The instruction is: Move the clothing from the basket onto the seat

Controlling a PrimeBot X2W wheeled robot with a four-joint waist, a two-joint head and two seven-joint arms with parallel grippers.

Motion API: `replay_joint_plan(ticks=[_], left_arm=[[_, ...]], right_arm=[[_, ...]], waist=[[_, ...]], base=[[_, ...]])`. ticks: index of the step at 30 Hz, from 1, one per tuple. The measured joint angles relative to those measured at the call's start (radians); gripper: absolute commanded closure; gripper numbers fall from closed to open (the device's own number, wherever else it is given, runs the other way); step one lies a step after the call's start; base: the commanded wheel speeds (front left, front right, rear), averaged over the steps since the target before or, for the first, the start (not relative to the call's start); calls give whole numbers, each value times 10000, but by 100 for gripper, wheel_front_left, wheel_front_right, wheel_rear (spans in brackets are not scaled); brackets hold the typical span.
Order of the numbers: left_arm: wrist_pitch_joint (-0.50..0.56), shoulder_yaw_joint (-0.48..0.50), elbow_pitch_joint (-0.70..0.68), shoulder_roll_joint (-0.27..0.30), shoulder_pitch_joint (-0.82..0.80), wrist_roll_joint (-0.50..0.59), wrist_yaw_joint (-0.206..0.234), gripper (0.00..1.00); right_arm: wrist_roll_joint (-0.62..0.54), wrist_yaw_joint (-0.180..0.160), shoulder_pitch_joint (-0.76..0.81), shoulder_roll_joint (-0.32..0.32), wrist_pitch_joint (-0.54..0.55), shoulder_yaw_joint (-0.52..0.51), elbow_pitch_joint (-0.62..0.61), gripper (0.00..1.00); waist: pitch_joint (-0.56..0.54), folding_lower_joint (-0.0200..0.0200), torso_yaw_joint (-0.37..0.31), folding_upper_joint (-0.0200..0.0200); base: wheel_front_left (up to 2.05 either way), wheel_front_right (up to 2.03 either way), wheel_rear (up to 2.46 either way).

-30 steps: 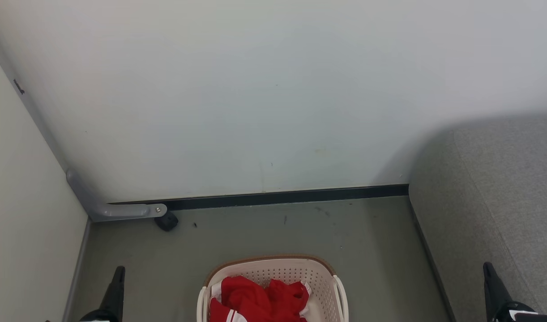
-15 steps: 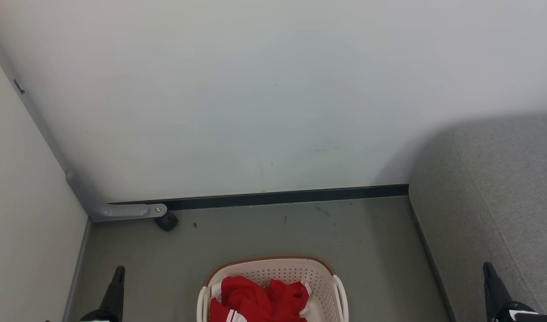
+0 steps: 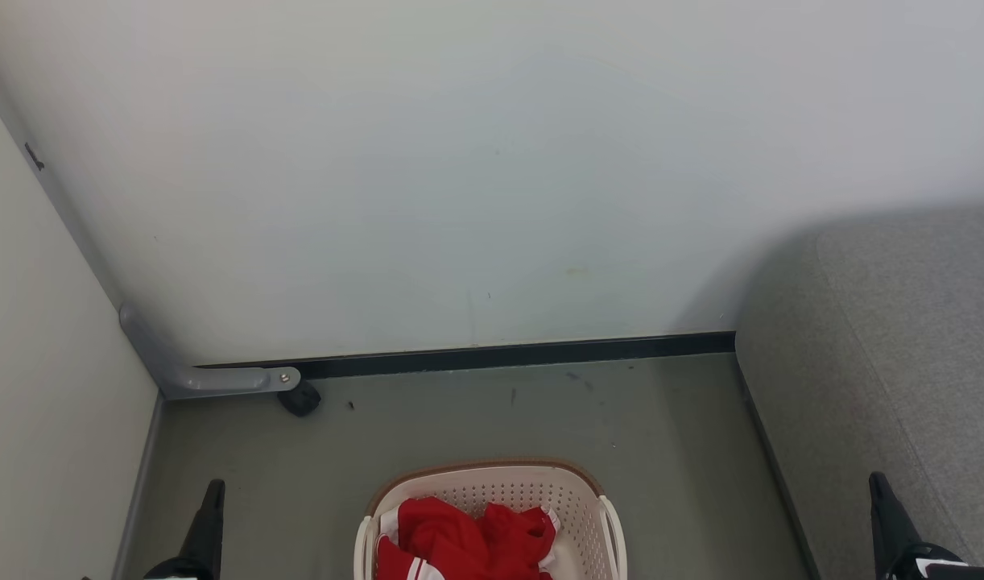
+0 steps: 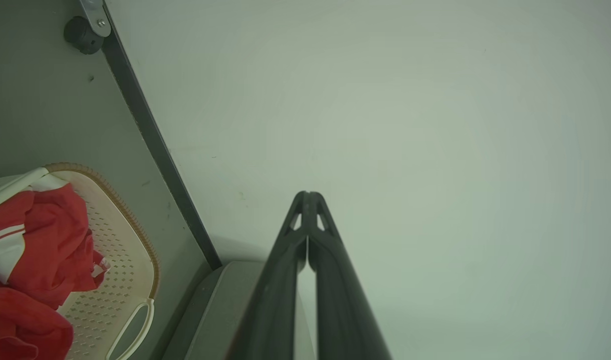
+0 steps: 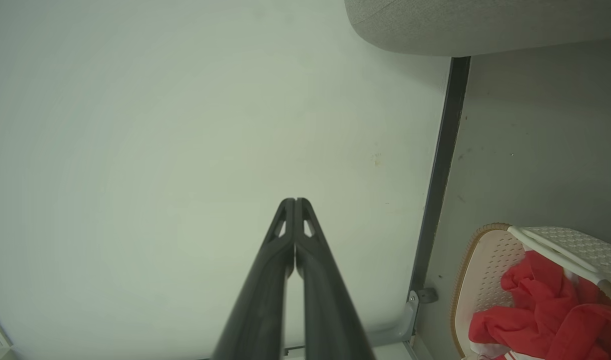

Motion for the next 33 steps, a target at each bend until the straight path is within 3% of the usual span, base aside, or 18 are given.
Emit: replay_joint_plan(ticks=[33], left_arm=[[0, 0, 0, 0, 0, 0, 0, 100]], right_arm=[[0, 0, 0, 0, 0, 0, -2, 100]], waist=[[0, -1, 0, 0]], base=[[0, 0, 0]])
